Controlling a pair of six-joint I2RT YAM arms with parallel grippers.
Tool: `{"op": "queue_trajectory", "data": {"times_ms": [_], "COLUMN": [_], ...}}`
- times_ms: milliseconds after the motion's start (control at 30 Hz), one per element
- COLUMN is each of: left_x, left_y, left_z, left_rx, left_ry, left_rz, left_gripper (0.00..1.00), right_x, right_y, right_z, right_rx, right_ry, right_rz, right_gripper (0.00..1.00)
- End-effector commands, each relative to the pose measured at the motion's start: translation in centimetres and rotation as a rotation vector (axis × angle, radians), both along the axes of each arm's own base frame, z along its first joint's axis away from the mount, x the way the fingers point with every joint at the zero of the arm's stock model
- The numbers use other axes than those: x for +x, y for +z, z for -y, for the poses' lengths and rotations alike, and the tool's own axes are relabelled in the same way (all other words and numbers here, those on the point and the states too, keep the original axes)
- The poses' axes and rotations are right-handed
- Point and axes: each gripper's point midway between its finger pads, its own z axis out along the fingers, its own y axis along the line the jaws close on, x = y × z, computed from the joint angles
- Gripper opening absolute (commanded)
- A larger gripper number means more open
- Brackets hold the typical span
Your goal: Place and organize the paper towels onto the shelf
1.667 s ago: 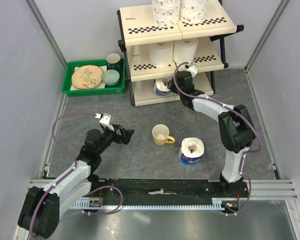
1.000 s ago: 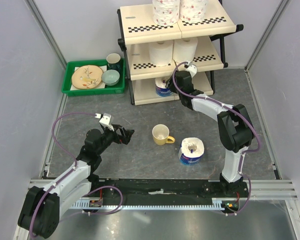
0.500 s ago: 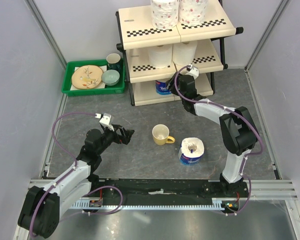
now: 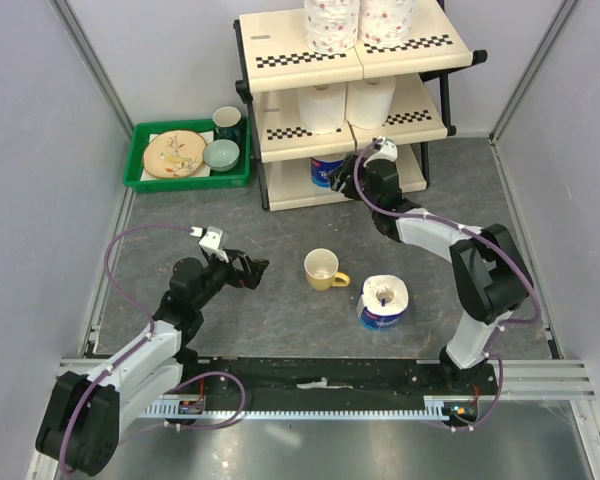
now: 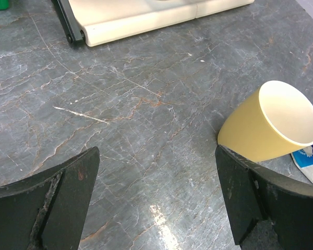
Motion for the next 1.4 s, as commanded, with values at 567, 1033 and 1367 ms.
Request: {"op": "queue_trajectory", "data": {"times_ms": [567, 1033, 1367], "left_x": [0.3, 0.4, 0.4], "left_y": [1.4, 1.3, 1.3], "left_z": [0.7, 0.6, 0.7], "left_rx": [-0.022, -0.016, -0.017], "left_ry": [-0.027, -0.024, -0.03], "left_rz": [0.034, 0.029, 0.027], "left_gripper": [0.99, 0.99, 0.99], "right_x": [-26.2, -33.6, -33.2], "right_y": [1.9, -3.5, -4.1], "right_z": [13.3, 15.6, 13.1], "right_rx": [-0.162, -0.272, -0.168], "right_ry": [-0.225, -0.129, -0.042], "right_rz": [-0.314, -0.6, -0.568], "right_gripper": [0.8, 0.79, 0.78]}}
